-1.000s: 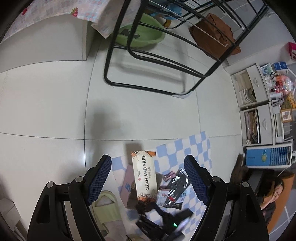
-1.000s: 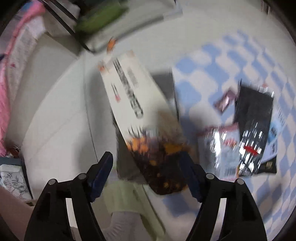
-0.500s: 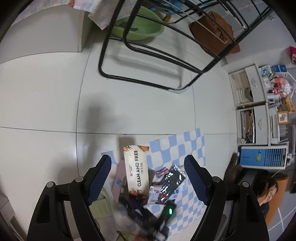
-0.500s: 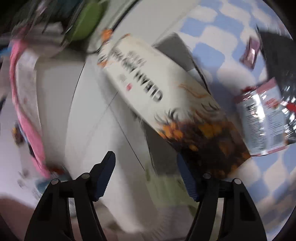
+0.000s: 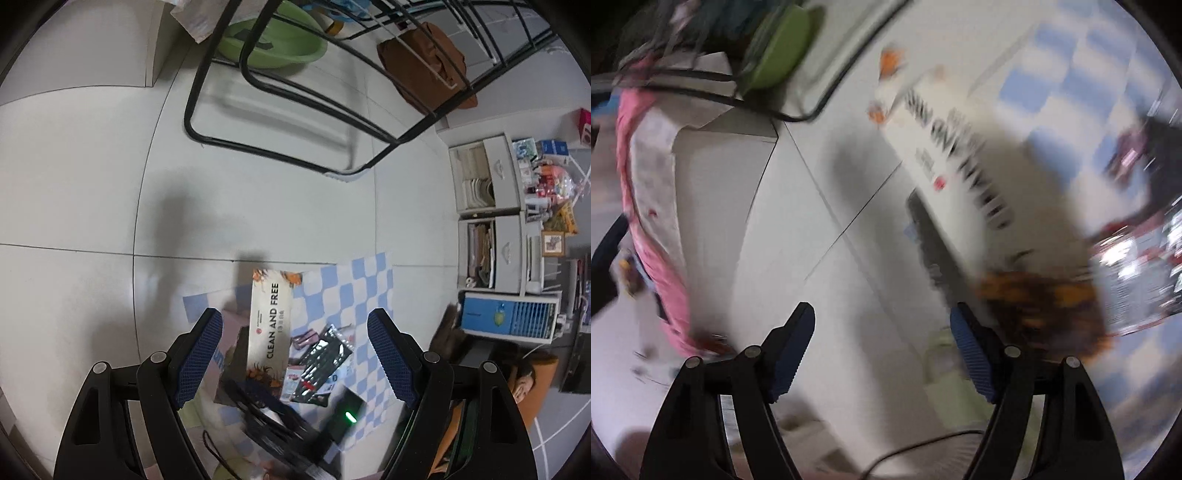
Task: Organize objects
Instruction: 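Lower the bag into the pink box with the right gripper and release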
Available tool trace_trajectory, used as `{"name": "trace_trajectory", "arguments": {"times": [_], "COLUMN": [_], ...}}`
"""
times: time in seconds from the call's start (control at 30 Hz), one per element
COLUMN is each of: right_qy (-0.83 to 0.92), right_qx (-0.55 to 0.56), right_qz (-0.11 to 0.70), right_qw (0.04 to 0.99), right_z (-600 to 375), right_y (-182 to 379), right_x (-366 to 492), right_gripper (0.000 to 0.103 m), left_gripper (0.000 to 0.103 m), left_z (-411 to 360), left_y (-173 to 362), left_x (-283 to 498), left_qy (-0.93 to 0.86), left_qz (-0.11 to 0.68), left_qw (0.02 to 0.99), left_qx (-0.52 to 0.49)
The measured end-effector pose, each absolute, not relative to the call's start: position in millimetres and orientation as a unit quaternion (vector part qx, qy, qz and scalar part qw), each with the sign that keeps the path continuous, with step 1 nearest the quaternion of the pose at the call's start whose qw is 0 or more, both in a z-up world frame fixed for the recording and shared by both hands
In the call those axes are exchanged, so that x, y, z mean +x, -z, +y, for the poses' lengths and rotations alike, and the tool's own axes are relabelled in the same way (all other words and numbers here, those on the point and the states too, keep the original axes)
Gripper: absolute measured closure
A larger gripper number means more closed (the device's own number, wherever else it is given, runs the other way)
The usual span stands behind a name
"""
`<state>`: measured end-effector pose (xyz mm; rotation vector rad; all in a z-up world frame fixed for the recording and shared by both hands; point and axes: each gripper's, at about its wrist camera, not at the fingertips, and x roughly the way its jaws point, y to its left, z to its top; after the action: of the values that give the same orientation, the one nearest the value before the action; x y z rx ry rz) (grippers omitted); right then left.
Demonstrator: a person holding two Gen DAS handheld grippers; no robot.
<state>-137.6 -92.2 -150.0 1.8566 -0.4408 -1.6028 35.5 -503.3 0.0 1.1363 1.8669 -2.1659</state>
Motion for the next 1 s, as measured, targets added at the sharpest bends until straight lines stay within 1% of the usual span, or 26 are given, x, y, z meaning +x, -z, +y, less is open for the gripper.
{"name": "trace_trajectory", "arguments": {"times": [0.07,0.1,0.13,0.2,0.23,0.27,0.33,0.37,0.43,0.47,0.5,0.57,0.7,0.73,0.83,0.9,1.0], "right_qy": [0.649,0.672,0.690,0.691,0.671,0.653,0.616,0.609,0.596,0.597,0.603,0.632,0.656,0.659,0.657,0.646,0.619], "right_qx": [0.687,0.674,0.660,0.657,0.669,0.681,0.714,0.724,0.745,0.746,0.741,0.710,0.681,0.679,0.680,0.695,0.733], "right_qz": [-0.117,-0.075,-0.014,0.105,0.149,0.158,0.141,0.133,0.087,0.066,0.054,0.072,0.109,0.108,0.057,0.036,0.020], "right_qw": [0.306,0.299,0.296,0.283,0.282,0.292,0.302,0.297,0.287,0.287,0.290,0.303,0.308,0.305,0.321,0.314,0.281], "right_z": [-84,-85,-90,-96,-99,-92,-83,-78,-65,-61,-59,-63,-76,-79,-84,-94,-94], "right_y": [135,128,126,138,150,159,180,187,198,198,193,173,147,141,125,131,169], "right_x": [-142,-145,-147,-146,-143,-139,-134,-133,-133,-132,-131,-125,-117,-116,-116,-116,-113], "right_gripper": [0.026,0.026,0.026,0.026,0.026,0.027,0.033,0.048,0.061,0.071,0.077,0.082,0.082,0.082,0.082,0.082,0.082], "left_gripper": [0.023,0.023,0.023,0.023,0.023,0.023,0.023,0.023,0.023,0.023,0.023,0.023,0.023,0.023,0.023,0.023,0.023], "left_z": [-507,-508,-508,-504,-503,-501,-499,-499,-497,-496,-495,-493,-495,-495,-496,-496,-493], "left_y": [-1,-2,-2,-3,-3,-3,-4,-5,-7,-8,-8,-6,-3,-3,-3,-4,-5], "left_x": [37,38,38,40,39,39,37,37,38,38,38,38,39,40,41,40,42], "left_qy": [0.705,0.706,0.707,0.708,0.706,0.704,0.702,0.702,0.706,0.707,0.707,0.703,0.694,0.692,0.691,0.692,0.690], "left_qz": [0.608,0.608,0.607,0.605,0.606,0.608,0.612,0.612,0.607,0.606,0.605,0.609,0.620,0.622,0.626,0.625,0.626], "left_qw": [0.037,0.039,0.041,0.041,0.039,0.037,0.031,0.030,0.031,0.031,0.032,0.029,0.031,0.034,0.032,0.035,0.037], "left_qx": [0.363,0.360,0.360,0.362,0.363,0.364,0.363,0.362,0.362,0.363,0.364,0.367,0.365,0.364,0.361,0.361,0.361]}}
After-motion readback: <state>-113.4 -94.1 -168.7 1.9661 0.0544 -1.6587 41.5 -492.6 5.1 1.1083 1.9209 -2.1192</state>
